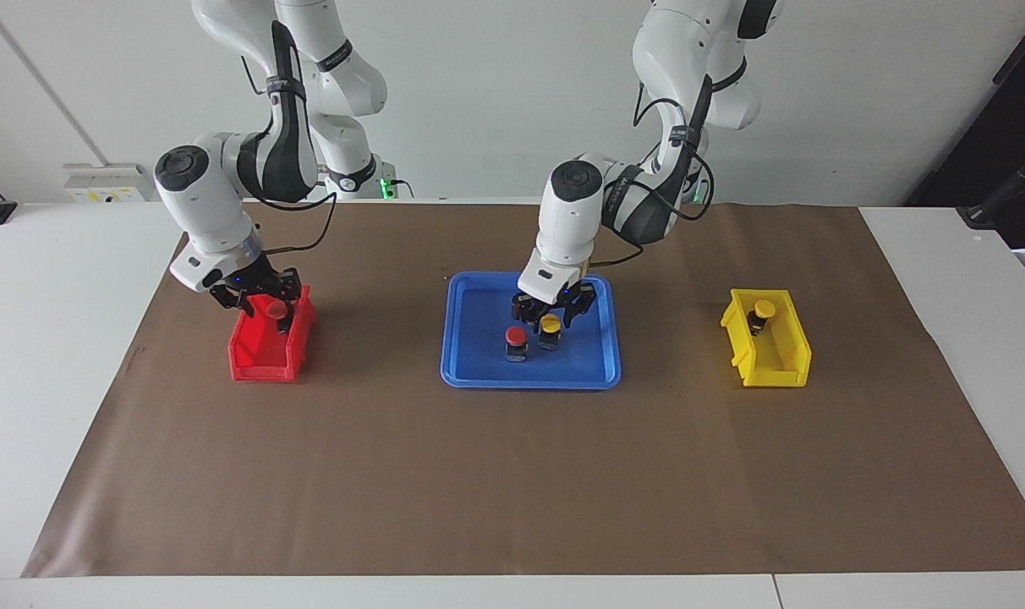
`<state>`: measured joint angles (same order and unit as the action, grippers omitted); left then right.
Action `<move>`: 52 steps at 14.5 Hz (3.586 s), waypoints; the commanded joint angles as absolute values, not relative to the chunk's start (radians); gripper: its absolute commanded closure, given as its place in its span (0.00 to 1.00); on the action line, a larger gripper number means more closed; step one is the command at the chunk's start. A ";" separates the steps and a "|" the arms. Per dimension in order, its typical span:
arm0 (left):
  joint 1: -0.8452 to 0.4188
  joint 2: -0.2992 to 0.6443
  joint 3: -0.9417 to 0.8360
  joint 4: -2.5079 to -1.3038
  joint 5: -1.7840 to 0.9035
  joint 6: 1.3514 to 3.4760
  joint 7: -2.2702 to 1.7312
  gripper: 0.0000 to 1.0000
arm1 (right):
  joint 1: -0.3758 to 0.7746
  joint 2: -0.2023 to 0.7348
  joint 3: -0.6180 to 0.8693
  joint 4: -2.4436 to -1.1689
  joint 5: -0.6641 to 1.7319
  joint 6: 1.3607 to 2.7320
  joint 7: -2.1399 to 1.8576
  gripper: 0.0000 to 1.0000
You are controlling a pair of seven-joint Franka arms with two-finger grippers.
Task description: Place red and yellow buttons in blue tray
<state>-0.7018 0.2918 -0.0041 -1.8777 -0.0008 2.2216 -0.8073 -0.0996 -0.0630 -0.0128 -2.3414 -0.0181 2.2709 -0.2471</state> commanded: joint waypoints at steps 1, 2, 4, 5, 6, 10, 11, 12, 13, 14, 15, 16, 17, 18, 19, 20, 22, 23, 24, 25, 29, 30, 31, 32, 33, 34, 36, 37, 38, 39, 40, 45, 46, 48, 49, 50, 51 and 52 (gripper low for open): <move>-0.654 0.258 0.014 -1.762 -0.002 2.026 -0.732 0.17 | -0.124 -0.080 0.002 -2.367 0.000 2.290 -0.296 0.27; -0.619 0.241 0.015 -1.723 -0.002 1.943 -0.680 0.15 | -0.124 -0.081 0.002 -2.373 0.000 2.293 -0.305 0.31; -0.546 0.171 0.017 -1.720 -0.002 1.821 -0.513 0.00 | -0.126 -0.081 0.002 -2.379 0.000 2.295 -0.307 0.40; -0.493 0.138 0.018 -1.717 -0.002 1.766 -0.427 0.00 | -0.126 -0.086 0.002 -2.381 0.000 2.296 -0.310 0.44; -0.424 0.096 0.018 -1.717 -0.002 1.731 -0.334 0.00 | -0.126 -0.086 0.002 -2.387 0.000 2.302 -0.311 0.48; -0.206 -0.001 0.021 -1.707 -0.003 1.648 -0.044 0.00 | -0.124 -0.075 0.002 -2.401 0.000 2.348 -0.325 0.69; -0.154 -0.023 0.021 -1.709 -0.003 1.641 0.024 0.00 | -0.124 -0.074 0.002 -2.399 0.000 2.347 -0.325 0.81; -0.112 -0.031 0.021 -1.712 -0.005 1.640 0.079 0.00 | -0.124 -0.071 0.002 -2.381 -0.002 2.329 -0.334 0.86; -0.100 -0.040 0.020 -1.732 -0.005 1.663 0.103 0.00 | -0.124 -0.060 0.002 -2.337 -0.002 2.280 -0.363 0.86; -0.091 -0.066 0.023 -1.812 -0.005 1.737 0.103 0.00 | -0.124 -0.042 0.002 -2.254 -0.003 2.172 -0.380 0.86; -0.075 -0.099 0.023 -1.910 -0.006 1.837 0.104 0.00 | -0.117 -0.025 0.002 -2.164 -0.008 2.063 -0.377 0.86; -0.069 -0.129 0.023 -2.013 -0.006 1.932 0.106 0.00 | -0.111 -0.012 0.008 -2.081 -0.017 1.958 -0.367 0.86; -0.058 -0.135 0.025 -2.078 -0.005 1.998 0.106 0.00 | -0.082 -0.005 0.014 -1.995 -0.018 1.871 -0.327 0.86; -0.051 -0.126 0.025 -2.106 -0.005 2.035 0.106 0.02 | -0.018 0.029 0.012 -1.914 -0.020 1.800 -0.237 0.86; -0.051 -0.108 0.025 -2.117 -0.005 2.042 0.109 0.03 | 0.038 0.064 0.014 -1.843 -0.020 1.766 -0.130 0.86; -0.049 -0.085 0.025 -2.128 -0.005 2.043 0.117 0.07 | 0.120 0.084 0.017 -1.806 -0.005 1.781 0.005 0.86; -0.049 -0.081 0.025 -2.176 -0.005 2.068 0.120 0.14 | 0.287 0.116 0.018 -1.812 0.002 1.932 0.296 0.87; -0.049 -0.081 0.025 -2.196 -0.005 2.089 0.118 0.16 | 0.366 0.174 0.018 -1.798 0.000 2.000 0.407 0.87; -0.049 -0.080 0.025 -2.210 -0.005 2.109 0.115 0.18 | 0.405 0.213 0.018 -1.786 -0.002 2.053 0.466 0.87; -0.049 -0.077 0.025 -2.218 -0.005 2.121 0.117 0.20 | 0.422 0.260 0.018 -1.775 -0.003 2.093 0.497 0.87; -0.048 -0.055 0.025 -2.235 -0.005 2.147 0.121 0.29 | 0.468 0.322 0.018 -1.792 -0.006 2.166 0.529 0.86; -0.048 -0.055 0.025 -2.249 -0.005 2.158 0.121 0.29 | 0.468 0.322 0.018 -1.799 -0.008 2.169 0.529 0.86; -0.038 -0.054 0.025 -2.261 -0.005 2.170 0.121 0.29 | 0.468 0.324 0.018 -1.813 -0.009 2.187 0.529 0.85; -0.029 -0.052 0.025 -2.270 -0.003 2.187 0.123 0.29 | 0.469 0.324 0.018 -1.836 -0.009 2.215 0.531 0.82; -0.029 -0.052 0.025 -2.278 -0.003 2.203 0.123 0.30 | 0.471 0.321 0.018 -1.860 -0.009 2.233 0.531 0.76; -0.029 -0.049 0.025 -2.284 -0.003 2.209 0.124 0.30 | 0.469 0.321 0.018 -1.867 -0.009 2.240 0.531 0.53; -0.028 -0.040 0.025 -2.284 -0.003 2.210 0.130 0.30 | 0.466 0.315 0.017 -1.852 -0.015 2.209 0.531 0.00; -0.028 -0.038 0.025 -2.286 -0.003 2.210 0.130 0.30 | 0.459 0.310 0.015 -1.829 -0.017 2.180 0.529 0.00; -0.029 -0.035 0.025 -2.293 -0.003 2.217 0.126 0.38 | 0.445 0.298 0.014 -1.766 -0.018 2.099 0.526 0.00; -0.029 -0.029 0.025 -2.301 -0.003 2.242 0.117 0.58 | 0.425 0.285 0.012 -1.711 -0.020 2.009 0.517 0.00; -0.029 -0.028 0.025 -2.309 -0.003 2.259 0.123 0.83 | 0.396 0.256 0.014 -1.662 -0.020 1.918 0.506 0.00; -0.026 0.000 0.026 -2.037 0.009 2.004 0.117 0.98 | 0.160 0.051 0.008 -1.637 -0.017 1.645 0.223 0.00; -0.035 0.024 0.025 -1.897 0.009 1.867 0.097 0.98 | 0.115 0.019 0.005 -1.637 -0.017 1.608 0.174 0.00; -0.127 0.049 -0.001 -1.798 0.011 1.767 -0.146 0.98 | 0.033 -0.006 0.008 -1.614 -0.012 1.534 0.097 0.00; -0.246 0.035 -0.002 -1.849 0.011 1.832 -0.323 0.98 | 0.014 -0.006 0.006 -1.589 -0.017 1.496 0.091 0.00; -0.318 0.022 -0.002 -1.897 0.011 1.891 -0.438 0.98 | 0.002 -0.003 0.002 -1.569 -0.021 1.474 0.078 0.00; -0.383 0.012 -0.005 -1.931 0.009 1.926 -0.506 0.98 | -0.023 0.003 -0.009 -1.546 -0.023 1.459 0.045 0.00; -0.438 0.012 -0.005 -1.954 0.005 1.942 -0.543 0.98 | -0.037 0.006 -0.008 -1.537 -0.020 1.457 0.035 0.00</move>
<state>-0.3313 0.0054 -0.0153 -1.8903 -0.0014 1.8774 -0.4271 -0.0061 -0.0212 -0.0131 -1.5859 -0.0184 1.4855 0.0716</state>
